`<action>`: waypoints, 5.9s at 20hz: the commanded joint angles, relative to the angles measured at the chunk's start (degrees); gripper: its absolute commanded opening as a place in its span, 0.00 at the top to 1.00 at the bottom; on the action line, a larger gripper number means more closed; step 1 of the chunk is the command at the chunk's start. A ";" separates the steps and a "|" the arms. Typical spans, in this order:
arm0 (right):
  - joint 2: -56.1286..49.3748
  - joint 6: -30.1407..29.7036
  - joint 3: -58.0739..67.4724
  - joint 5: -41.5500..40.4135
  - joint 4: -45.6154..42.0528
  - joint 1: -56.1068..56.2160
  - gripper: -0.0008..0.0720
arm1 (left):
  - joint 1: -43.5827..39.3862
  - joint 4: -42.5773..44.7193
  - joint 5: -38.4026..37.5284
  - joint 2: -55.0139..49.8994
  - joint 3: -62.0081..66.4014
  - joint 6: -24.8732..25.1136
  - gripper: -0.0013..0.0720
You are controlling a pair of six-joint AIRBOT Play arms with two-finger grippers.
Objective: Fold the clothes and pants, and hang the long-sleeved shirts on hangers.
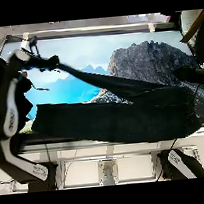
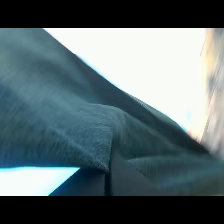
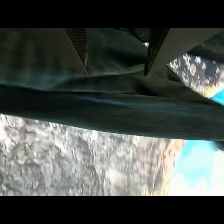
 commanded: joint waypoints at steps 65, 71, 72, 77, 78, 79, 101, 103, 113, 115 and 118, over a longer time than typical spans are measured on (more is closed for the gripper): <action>-51.54 19.39 31.98 -14.19 -17.20 -2.51 0.93 | 7.50 2.25 26.95 -14.32 0.07 -25.09 0.92; -50.82 19.30 33.11 -15.02 -15.89 -2.34 0.44 | 9.73 1.68 26.34 -9.90 0.09 -21.20 0.09; -50.07 19.30 33.79 -13.75 -15.87 -3.10 0.44 | 10.86 1.70 25.22 -7.98 0.09 -20.79 0.09; -50.53 14.27 34.91 -1.16 -11.93 -6.27 0.38 | 15.28 6.86 7.02 -1.51 0.07 -14.29 0.09; -51.41 12.87 34.91 0.35 -8.85 -7.02 0.35 | 15.30 10.01 2.67 -1.40 -0.02 -14.32 0.09; -52.30 11.37 34.91 1.29 -5.81 -7.50 0.35 | 15.23 12.70 -0.28 -1.42 -0.44 -14.36 0.09; -61.44 6.43 43.06 -13.73 9.60 -0.83 0.93 | 13.49 9.18 5.33 -5.46 -3.74 -16.24 0.09; -61.46 11.17 44.22 -17.27 7.72 -0.83 0.93 | 13.46 9.16 5.57 -5.11 -3.74 -16.26 0.09; -58.53 28.39 45.92 -13.77 -10.21 -1.73 0.32 | 13.46 13.73 0.98 2.14 -3.76 -15.30 0.14; -54.45 25.35 47.98 -6.62 -11.32 -4.33 0.32 | 13.49 26.60 -8.57 7.87 -4.66 -15.41 0.19; -46.23 17.16 48.17 7.28 -15.17 -9.20 0.33 | 15.89 39.74 -15.10 21.05 -16.37 -15.74 0.19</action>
